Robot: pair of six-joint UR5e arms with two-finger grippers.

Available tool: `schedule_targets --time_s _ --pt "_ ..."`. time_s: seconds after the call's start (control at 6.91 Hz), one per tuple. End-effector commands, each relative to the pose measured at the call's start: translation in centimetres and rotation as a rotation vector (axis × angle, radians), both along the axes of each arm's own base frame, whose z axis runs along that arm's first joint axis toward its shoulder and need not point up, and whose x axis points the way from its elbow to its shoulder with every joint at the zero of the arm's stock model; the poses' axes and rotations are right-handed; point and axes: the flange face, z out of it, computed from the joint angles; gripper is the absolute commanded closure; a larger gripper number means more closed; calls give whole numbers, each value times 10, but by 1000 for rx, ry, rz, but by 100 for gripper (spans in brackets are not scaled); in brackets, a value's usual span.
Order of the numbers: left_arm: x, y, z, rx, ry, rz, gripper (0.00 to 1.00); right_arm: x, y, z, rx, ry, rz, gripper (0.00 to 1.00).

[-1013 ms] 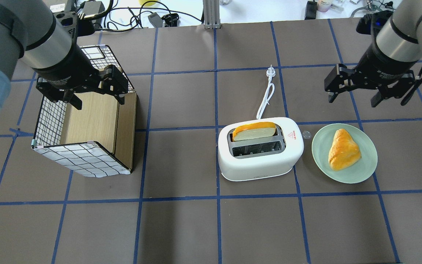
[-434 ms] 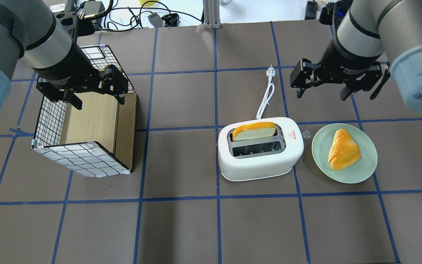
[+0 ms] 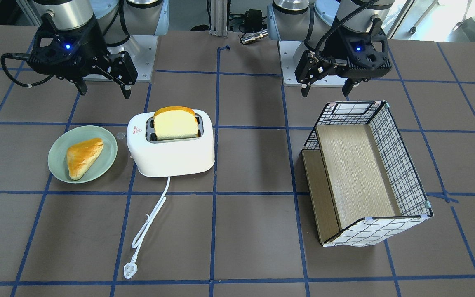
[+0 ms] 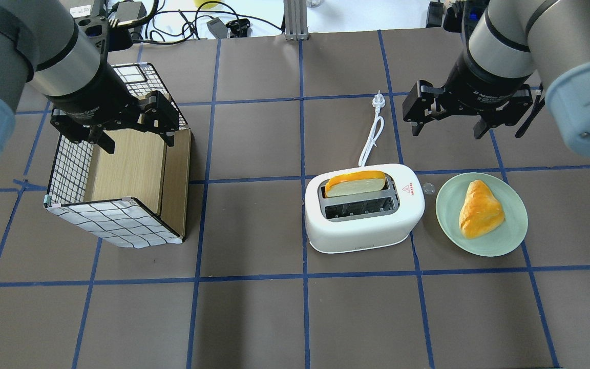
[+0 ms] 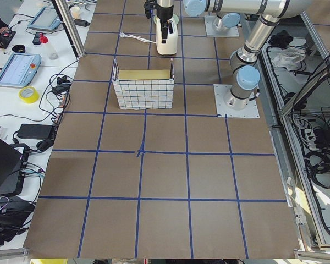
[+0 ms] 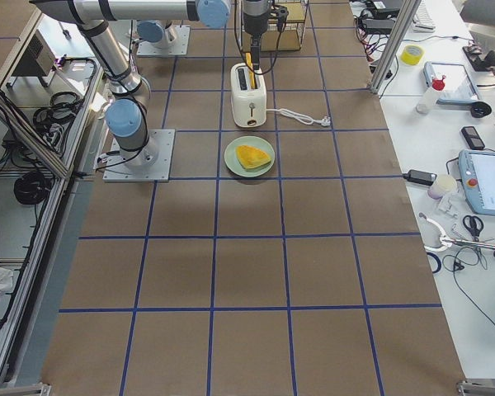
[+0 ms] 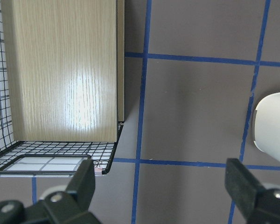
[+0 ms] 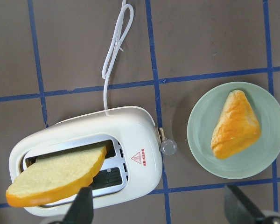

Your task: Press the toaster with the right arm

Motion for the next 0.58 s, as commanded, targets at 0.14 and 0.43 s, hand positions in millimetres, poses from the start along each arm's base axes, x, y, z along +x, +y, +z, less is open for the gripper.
schedule_targets --time_s 0.14,0.43 --pt "0 0 1 -1 -1 0 0 0 0 -1 2 -1 1 0" --pt "0 0 1 -1 -1 0 0 0 0 -1 3 1 5 0"
